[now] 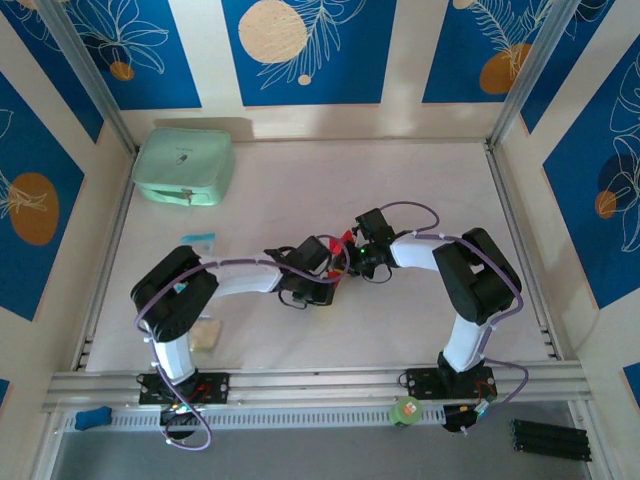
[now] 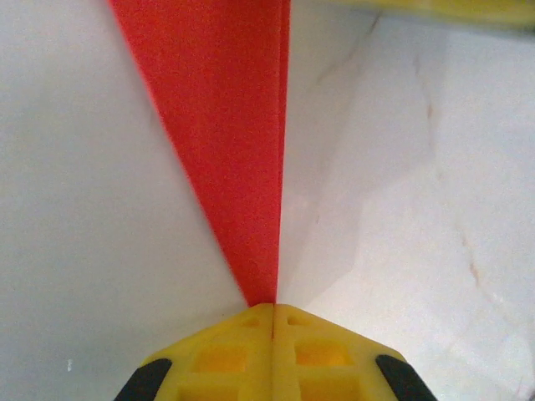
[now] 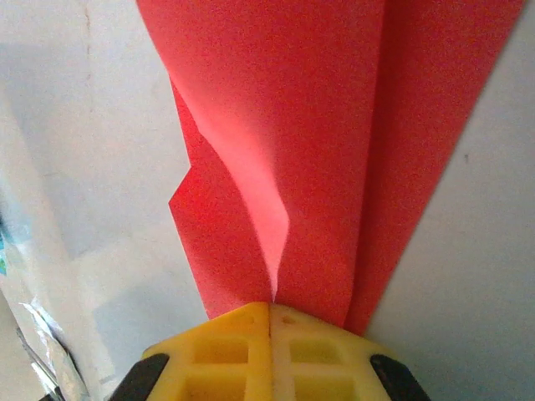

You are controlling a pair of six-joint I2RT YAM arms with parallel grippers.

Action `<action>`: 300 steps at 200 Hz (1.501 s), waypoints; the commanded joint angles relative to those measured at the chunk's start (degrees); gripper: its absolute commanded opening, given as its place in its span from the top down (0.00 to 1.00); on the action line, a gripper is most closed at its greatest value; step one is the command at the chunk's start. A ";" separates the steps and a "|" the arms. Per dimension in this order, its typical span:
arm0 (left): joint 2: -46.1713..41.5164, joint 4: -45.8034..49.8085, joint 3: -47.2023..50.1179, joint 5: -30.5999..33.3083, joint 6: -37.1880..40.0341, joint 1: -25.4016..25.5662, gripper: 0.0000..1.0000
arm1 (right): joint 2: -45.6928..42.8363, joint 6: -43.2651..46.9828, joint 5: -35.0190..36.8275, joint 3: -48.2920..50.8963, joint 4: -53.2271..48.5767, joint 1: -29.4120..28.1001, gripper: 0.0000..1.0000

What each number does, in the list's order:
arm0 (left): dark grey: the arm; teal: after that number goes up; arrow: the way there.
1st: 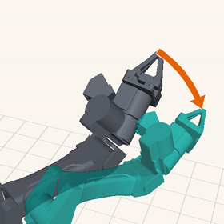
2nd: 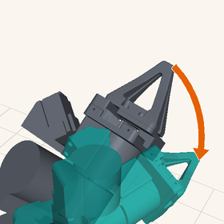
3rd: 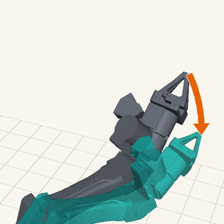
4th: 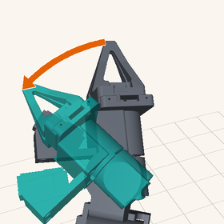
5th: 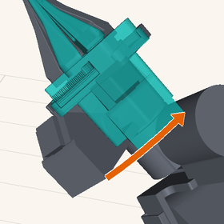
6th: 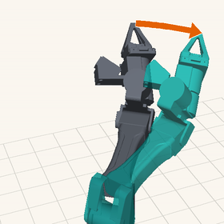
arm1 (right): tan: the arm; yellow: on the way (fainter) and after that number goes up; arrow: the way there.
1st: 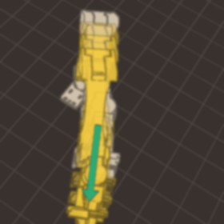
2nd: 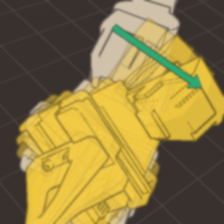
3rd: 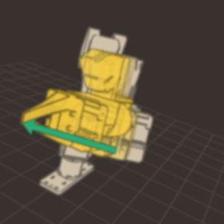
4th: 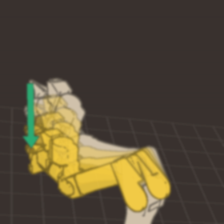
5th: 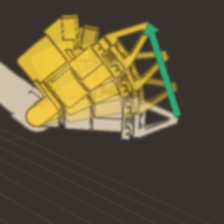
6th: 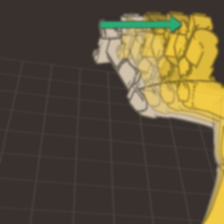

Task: Fold a paper plane with a square sheet of paper (pick it up from the middle)
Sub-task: Fold the wing for the fifth time at the center of the table.

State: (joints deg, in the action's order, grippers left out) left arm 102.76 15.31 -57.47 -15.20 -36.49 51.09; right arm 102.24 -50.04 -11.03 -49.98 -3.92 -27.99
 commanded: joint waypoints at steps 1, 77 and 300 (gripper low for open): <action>-4.01 7.82 -0.34 -1.46 0.72 0.68 0.97 | 3.27 -1.56 5.63 2.37 -3.47 0.69 0.97; -3.26 -3.07 -2.41 -1.58 -4.37 -4.00 0.96 | 1.01 -10.10 3.61 1.86 -0.43 -3.38 0.97; 4.99 -0.42 0.46 0.00 -3.30 -6.11 1.00 | 0.41 3.26 3.83 0.85 5.14 2.36 0.96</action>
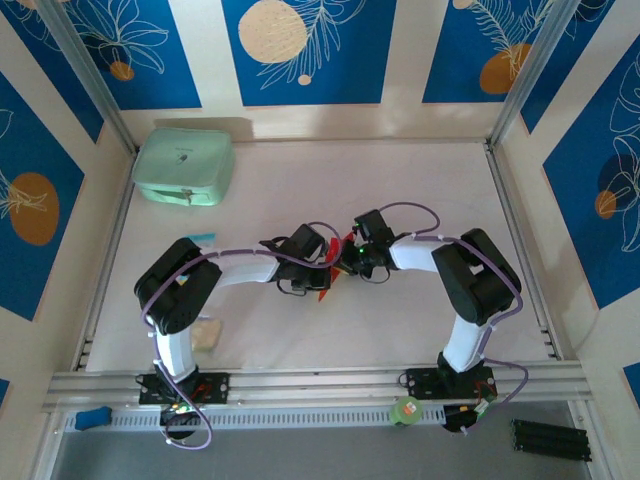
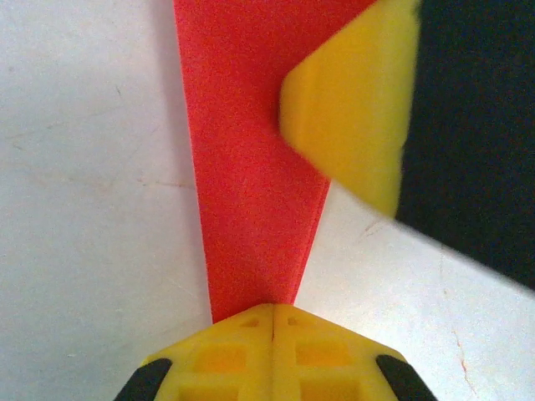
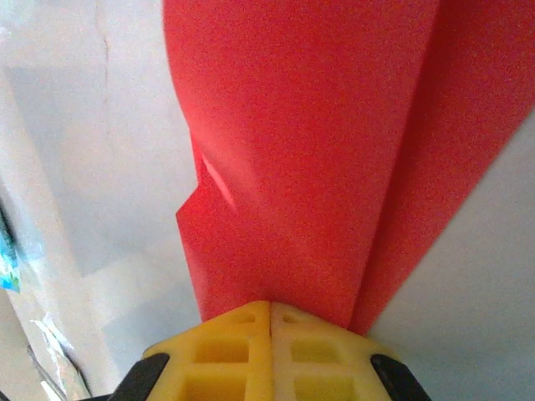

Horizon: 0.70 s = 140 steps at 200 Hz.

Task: Fold a paper plane with a square sheet of paper (pick it up from the middle)
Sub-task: Fold the wing for the fifth time at the center of the table.

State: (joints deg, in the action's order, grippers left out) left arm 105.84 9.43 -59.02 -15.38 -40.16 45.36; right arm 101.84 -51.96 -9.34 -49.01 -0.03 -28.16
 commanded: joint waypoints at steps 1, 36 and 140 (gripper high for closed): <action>1.91 5.44 2.04 0.17 0.36 -0.37 1.00 | 0.90 5.24 2.14 -0.12 1.30 2.65 0.96; 2.17 5.42 2.94 0.00 -0.26 -0.40 1.00 | 1.35 6.51 2.51 -0.82 1.35 5.08 0.96; 2.42 4.98 2.91 -0.61 -0.31 -0.40 1.00 | -3.98 8.28 10.13 -3.84 -4.98 5.74 0.92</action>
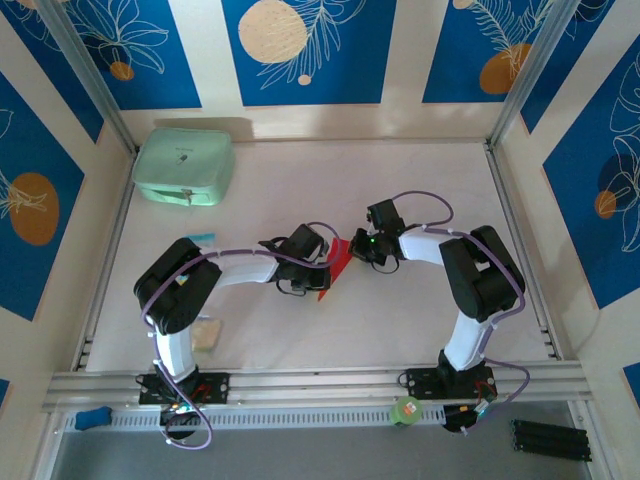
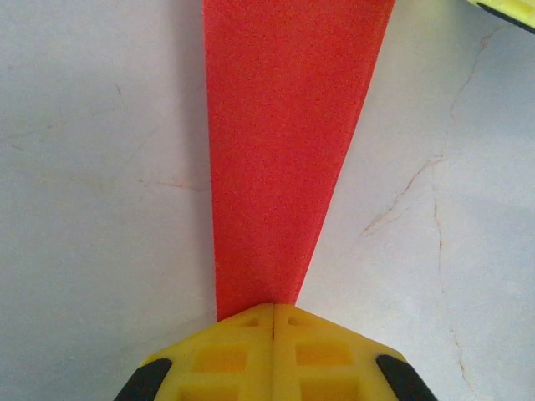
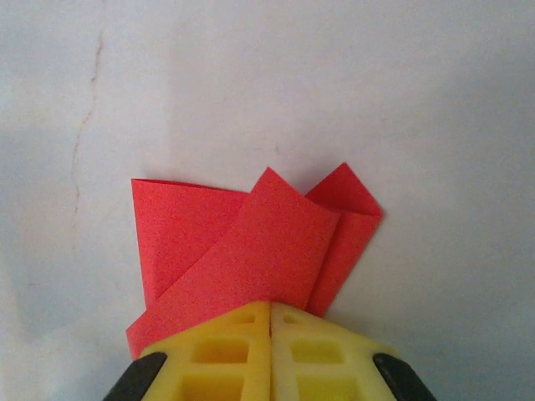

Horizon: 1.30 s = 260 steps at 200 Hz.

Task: Fold a paper plane with a square sheet of paper (pick it up from the middle)
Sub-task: Fold the wing for the fifth time at the center of the table.

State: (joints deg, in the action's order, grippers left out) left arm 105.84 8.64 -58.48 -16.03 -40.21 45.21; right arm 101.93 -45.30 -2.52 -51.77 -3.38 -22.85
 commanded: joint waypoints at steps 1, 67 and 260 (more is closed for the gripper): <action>2.38 5.77 2.39 0.04 -0.29 -0.27 1.00 | -4.18 1.70 3.32 -1.07 -1.63 0.35 0.92; 2.57 5.38 2.00 -0.23 -0.36 -0.23 1.00 | -7.89 2.48 13.23 -1.15 -10.56 -2.29 0.59; -0.92 4.31 -3.30 -2.59 1.68 -0.25 0.98 | 8.57 7.92 12.57 -14.82 -23.62 -3.16 0.77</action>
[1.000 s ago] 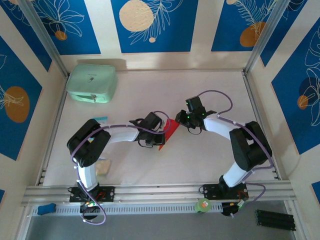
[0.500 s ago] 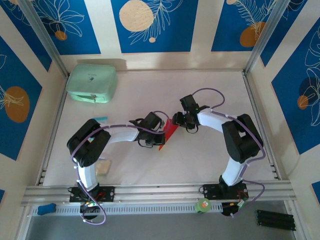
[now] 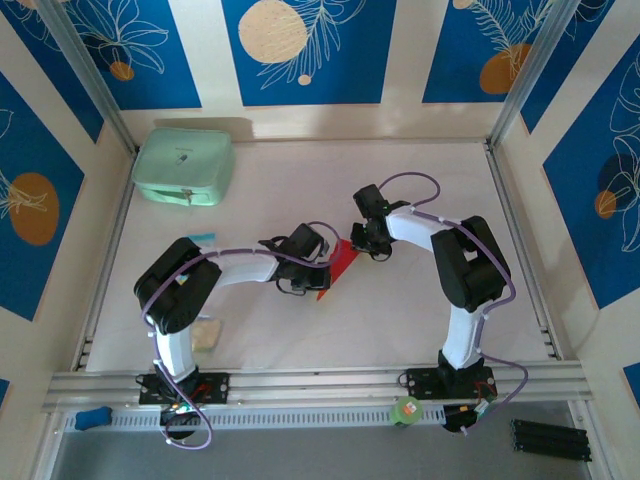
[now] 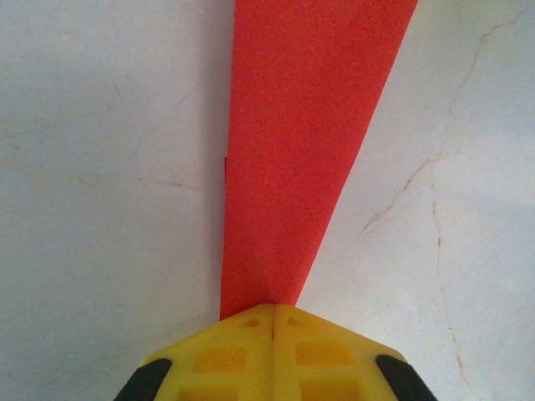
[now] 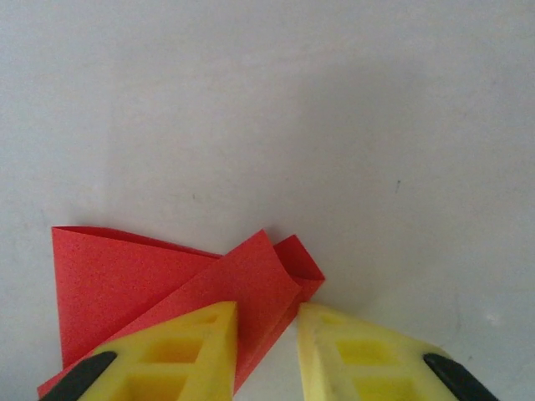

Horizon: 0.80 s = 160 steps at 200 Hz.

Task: Fold a paper plane with a square sheet of paper (pick it up from the middle)
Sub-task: Fold the wing for the fifth time at the center of the table.

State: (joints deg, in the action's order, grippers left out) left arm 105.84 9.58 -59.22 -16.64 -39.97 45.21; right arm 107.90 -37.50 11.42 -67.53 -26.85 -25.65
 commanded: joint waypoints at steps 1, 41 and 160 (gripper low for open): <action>-0.91 3.31 -2.65 -2.03 1.46 -0.23 0.98 | 2.64 0.13 -1.39 0.96 -0.14 -0.41 0.77; -0.11 0.19 -5.82 -2.39 1.82 -0.74 0.94 | 2.60 0.40 -1.66 1.39 0.51 -0.39 0.79; 8.27 3.78 -9.01 0.47 1.84 -1.03 0.97 | -0.20 0.49 -5.19 2.78 3.12 0.53 0.82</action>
State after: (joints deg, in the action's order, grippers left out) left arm 112.68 10.15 -68.14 -17.47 -38.89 44.62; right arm 107.77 -37.45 11.16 -67.07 -26.59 -25.28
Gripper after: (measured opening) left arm 0.054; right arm 0.186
